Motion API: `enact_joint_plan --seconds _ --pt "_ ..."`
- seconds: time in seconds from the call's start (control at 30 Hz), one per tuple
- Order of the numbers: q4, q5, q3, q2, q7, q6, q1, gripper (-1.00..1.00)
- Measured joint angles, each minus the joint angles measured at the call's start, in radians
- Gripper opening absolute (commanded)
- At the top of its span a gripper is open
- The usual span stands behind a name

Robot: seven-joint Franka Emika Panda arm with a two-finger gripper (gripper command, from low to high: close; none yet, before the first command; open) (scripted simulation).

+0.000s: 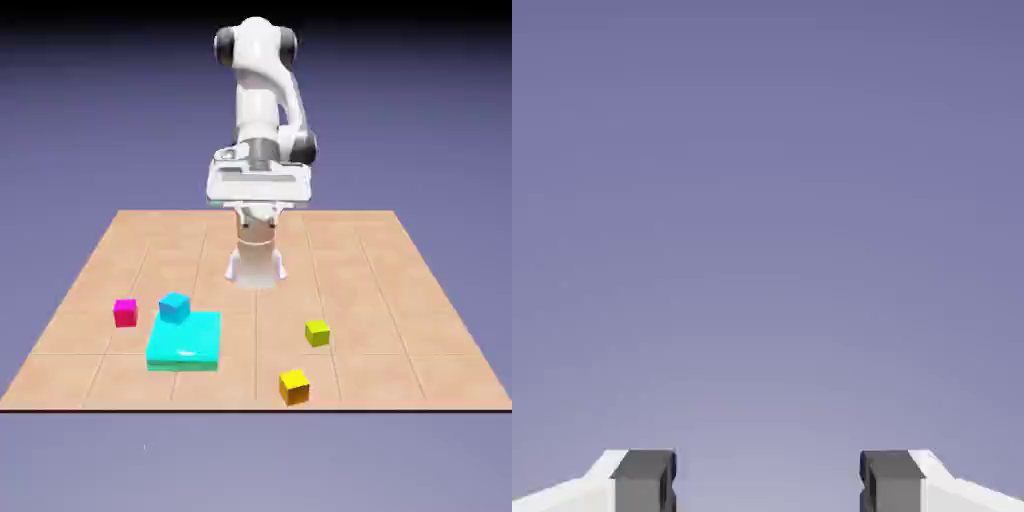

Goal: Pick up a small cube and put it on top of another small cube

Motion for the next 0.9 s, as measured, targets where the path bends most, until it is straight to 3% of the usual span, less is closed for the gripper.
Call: enact_joint_plan --seconds 0.7,0.9 --pt "0.064 -0.081 0.761 0.617 0.220 -0.393 -0.379 0.00" --pt "0.078 -0.244 0.622 0.730 0.337 -0.319 -0.279 0.00"
